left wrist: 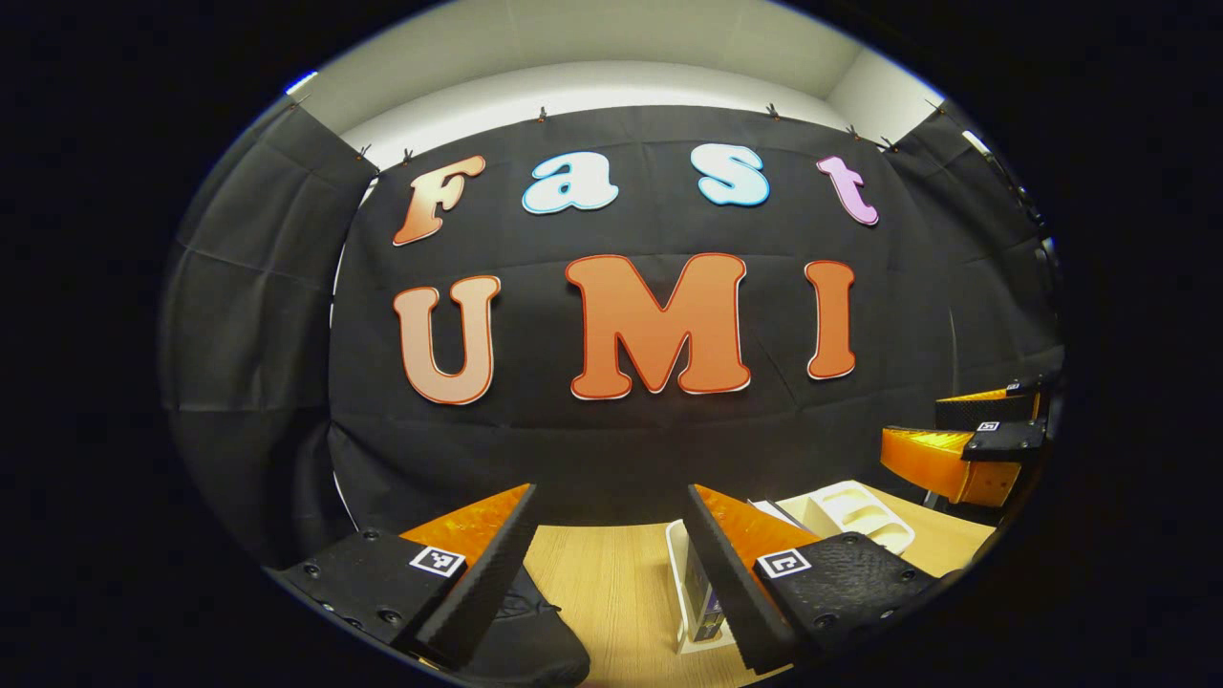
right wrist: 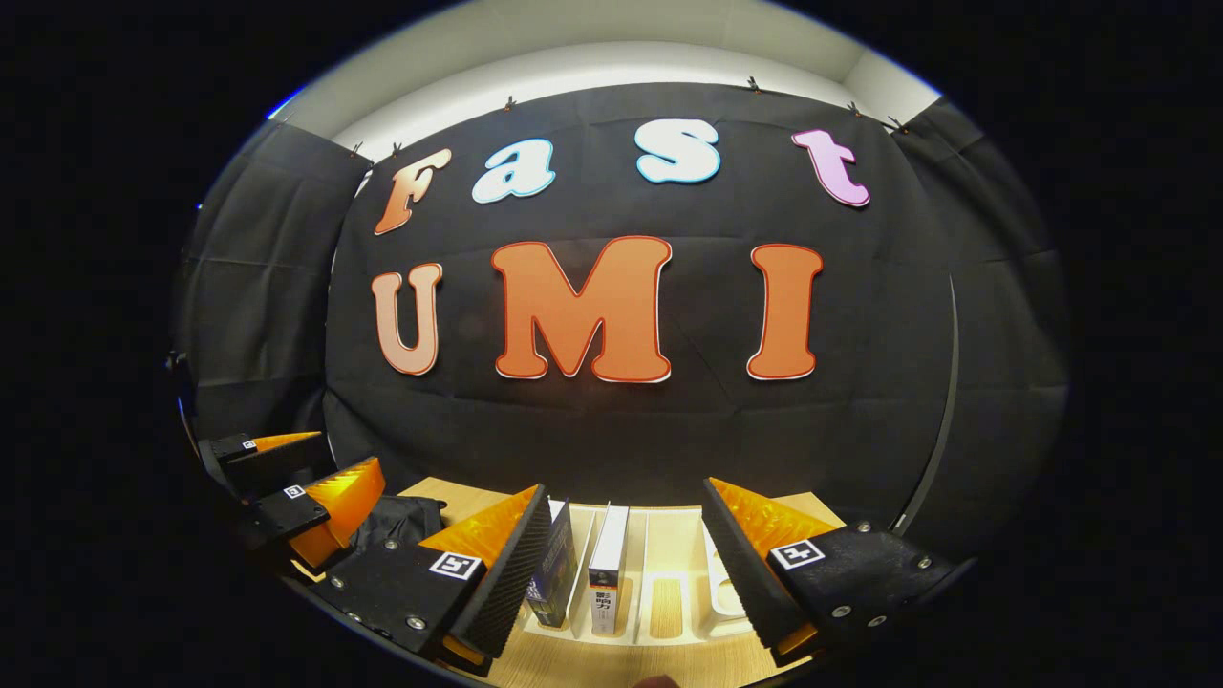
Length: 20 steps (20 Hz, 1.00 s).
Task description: Open the schoolbag, grab two books from the bookshelf and put them into the schoolbag.
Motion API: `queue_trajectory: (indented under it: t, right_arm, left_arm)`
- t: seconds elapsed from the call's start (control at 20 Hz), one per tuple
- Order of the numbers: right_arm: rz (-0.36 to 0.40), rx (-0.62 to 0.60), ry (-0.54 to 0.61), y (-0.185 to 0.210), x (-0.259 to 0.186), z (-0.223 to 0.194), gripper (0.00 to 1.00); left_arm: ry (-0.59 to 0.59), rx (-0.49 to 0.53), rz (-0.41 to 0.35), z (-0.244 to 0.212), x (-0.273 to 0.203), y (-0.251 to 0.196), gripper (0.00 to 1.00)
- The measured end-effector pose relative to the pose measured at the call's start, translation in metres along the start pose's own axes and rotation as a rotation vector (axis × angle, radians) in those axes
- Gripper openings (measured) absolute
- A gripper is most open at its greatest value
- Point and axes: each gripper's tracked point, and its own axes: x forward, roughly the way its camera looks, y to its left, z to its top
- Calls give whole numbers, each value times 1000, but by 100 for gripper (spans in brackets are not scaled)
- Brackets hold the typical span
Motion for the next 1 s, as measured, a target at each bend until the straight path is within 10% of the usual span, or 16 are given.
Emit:
queue_trajectory:
  t: [1.0]
  right_arm:
    - [14, 4, 8, 0, 12, -5, 94]
  left_arm:
    - [40, 132, 62, -23, 3, 33, 93]
